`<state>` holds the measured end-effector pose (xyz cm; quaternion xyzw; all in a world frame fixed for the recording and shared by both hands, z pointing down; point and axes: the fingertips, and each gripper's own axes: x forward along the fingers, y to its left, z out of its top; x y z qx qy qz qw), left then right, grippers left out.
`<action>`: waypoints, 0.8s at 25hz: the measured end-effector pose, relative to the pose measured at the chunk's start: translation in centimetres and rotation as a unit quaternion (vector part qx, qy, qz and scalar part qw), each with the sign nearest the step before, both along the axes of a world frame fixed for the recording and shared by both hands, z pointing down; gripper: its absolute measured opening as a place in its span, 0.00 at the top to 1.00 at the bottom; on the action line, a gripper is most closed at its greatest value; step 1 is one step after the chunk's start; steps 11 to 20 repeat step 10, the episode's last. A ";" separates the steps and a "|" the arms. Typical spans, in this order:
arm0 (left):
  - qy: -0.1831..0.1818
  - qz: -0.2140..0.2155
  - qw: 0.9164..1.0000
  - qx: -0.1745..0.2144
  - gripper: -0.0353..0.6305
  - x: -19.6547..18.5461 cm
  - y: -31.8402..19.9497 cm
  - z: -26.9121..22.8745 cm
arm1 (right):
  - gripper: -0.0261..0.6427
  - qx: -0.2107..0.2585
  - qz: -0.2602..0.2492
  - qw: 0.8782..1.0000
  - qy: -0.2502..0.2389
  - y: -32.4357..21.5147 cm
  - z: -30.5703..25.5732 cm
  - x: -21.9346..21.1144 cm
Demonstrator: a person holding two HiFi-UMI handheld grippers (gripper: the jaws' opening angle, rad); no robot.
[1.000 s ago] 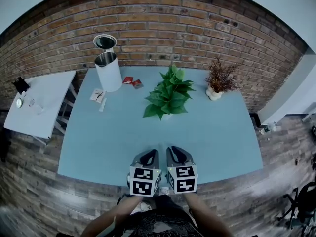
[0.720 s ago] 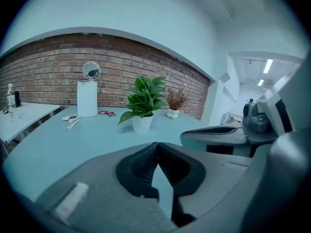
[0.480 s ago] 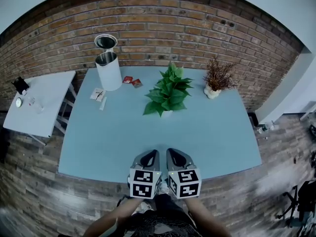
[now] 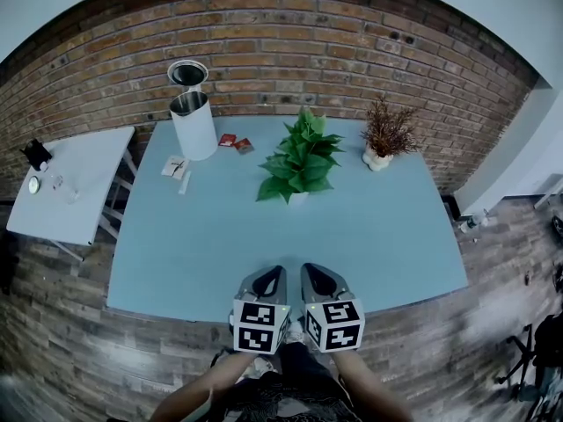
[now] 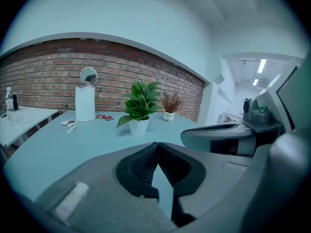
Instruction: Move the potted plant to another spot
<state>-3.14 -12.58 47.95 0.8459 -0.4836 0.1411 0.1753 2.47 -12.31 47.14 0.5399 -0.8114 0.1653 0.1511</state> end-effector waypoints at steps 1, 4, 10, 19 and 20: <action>0.002 0.000 1.000 0.000 0.95 0.0 0.1 -0.1 | 0.95 0.000 0.000 1.000 0.000 0.0 0.0 0.0; 0.000 -0.002 1.000 0.003 0.95 -0.1 0.1 -0.1 | 0.95 0.002 -0.004 1.000 0.001 0.0 -0.1 -0.2; -0.001 -0.004 1.000 0.003 0.95 -0.3 0.2 -0.3 | 0.95 0.002 -0.008 1.000 0.002 0.0 -0.2 -0.6; -0.001 -0.004 1.000 0.003 0.95 -0.3 0.2 -0.3 | 0.95 0.002 -0.008 1.000 0.002 0.0 -0.2 -0.6; -0.001 -0.004 1.000 0.003 0.95 -0.3 0.2 -0.3 | 0.95 0.002 -0.008 1.000 0.002 0.0 -0.2 -0.6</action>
